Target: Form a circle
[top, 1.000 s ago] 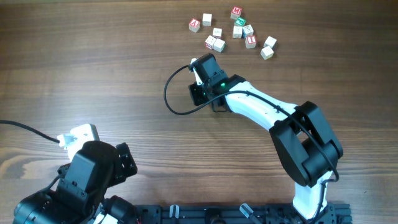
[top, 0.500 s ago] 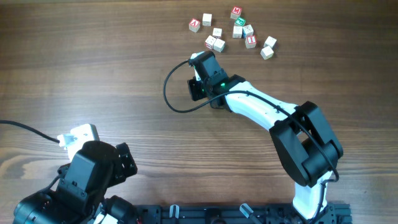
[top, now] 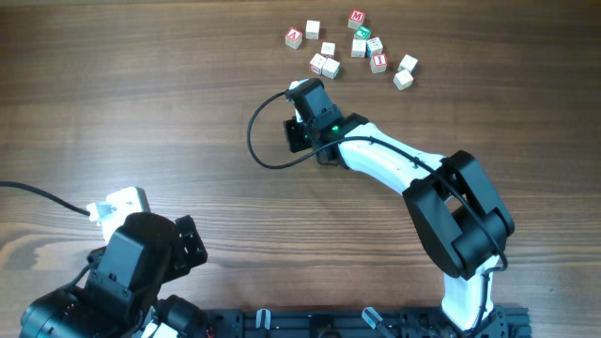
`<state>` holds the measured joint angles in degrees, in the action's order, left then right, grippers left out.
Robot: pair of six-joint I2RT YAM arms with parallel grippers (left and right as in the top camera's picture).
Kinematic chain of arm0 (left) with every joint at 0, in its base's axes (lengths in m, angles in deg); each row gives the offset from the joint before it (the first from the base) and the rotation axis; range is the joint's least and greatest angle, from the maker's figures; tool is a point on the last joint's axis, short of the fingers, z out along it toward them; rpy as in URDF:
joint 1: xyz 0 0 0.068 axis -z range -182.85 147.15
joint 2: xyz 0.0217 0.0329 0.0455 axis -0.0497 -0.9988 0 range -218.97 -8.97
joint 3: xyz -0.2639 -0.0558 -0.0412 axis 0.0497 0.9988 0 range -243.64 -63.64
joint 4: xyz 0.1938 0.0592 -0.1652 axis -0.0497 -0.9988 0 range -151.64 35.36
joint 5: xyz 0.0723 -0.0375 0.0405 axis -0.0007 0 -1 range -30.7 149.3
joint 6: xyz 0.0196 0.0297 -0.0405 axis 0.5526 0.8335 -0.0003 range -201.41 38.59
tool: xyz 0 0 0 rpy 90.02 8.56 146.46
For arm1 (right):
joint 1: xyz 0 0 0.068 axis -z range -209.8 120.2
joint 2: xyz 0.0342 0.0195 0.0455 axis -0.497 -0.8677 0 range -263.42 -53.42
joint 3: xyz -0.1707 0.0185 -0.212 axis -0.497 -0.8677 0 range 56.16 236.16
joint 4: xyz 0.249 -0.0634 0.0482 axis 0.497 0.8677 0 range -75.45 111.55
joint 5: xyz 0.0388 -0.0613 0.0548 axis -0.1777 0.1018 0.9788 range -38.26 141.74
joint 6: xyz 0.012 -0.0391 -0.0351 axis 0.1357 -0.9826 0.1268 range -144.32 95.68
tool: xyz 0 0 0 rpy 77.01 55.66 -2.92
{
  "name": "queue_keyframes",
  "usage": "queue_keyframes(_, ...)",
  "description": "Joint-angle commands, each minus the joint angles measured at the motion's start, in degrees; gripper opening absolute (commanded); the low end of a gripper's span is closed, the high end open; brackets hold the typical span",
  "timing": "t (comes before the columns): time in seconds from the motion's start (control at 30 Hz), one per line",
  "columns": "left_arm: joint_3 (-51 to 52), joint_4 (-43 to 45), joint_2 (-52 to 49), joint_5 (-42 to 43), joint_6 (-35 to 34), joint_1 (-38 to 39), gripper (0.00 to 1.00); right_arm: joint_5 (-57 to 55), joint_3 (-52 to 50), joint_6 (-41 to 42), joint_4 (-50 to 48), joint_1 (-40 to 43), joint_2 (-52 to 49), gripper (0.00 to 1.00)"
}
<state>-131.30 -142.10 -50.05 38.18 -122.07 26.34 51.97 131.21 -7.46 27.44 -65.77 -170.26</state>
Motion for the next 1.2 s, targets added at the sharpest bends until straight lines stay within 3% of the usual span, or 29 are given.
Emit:
queue_keyframes(0.0, 0.22, -0.04, -0.11, 0.07, -0.74, -0.07, 1.0, -1.97, 0.59, 1.38, 0.68, -0.17, -0.94, 0.05)
queue_keyframes(1.17, 0.22, -0.04, -0.11, 0.07, -0.74, -0.07, 1.0, -5.75, 0.59, 4.0, 0.72, -0.17, -0.94, 0.05)
